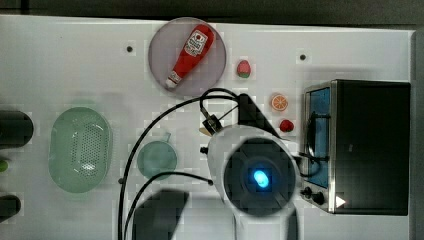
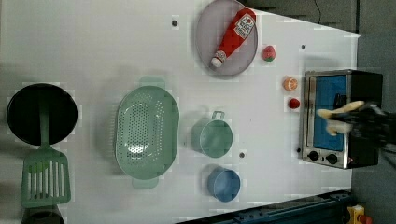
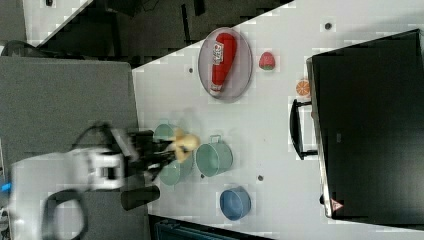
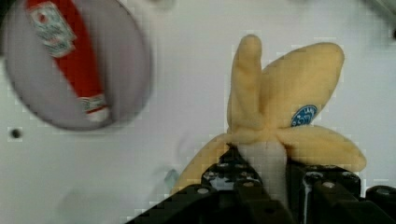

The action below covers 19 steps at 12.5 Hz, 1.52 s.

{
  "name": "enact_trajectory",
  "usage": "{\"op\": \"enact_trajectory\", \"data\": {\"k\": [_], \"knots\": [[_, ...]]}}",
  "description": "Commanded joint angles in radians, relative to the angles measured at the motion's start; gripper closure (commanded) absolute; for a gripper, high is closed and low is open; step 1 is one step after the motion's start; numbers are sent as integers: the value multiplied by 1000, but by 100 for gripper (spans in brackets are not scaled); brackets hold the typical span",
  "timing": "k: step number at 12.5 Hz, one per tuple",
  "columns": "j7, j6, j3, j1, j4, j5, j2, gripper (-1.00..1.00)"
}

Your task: Pick banana from table and place on oven.

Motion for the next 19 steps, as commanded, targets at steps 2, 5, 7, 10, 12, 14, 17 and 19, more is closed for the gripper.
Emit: {"op": "enact_trajectory", "data": {"k": [2,5,7,10,12,14,17,19], "knots": [[-8,-146,-34,-16,111,-18,4,64],[-62,-159,-118,-31,168,-22,7,64],[-137,-156,-191,-40,176,-46,22,64],[-352,-107,-300,-43,192,-102,83,64],[-485,-50,-368,-45,219,-108,153,64],[-610,-10,-436,-49,252,-110,237,64],[-792,36,-523,-51,316,-110,374,64],[-881,54,-546,-51,353,-110,445,64]]}}
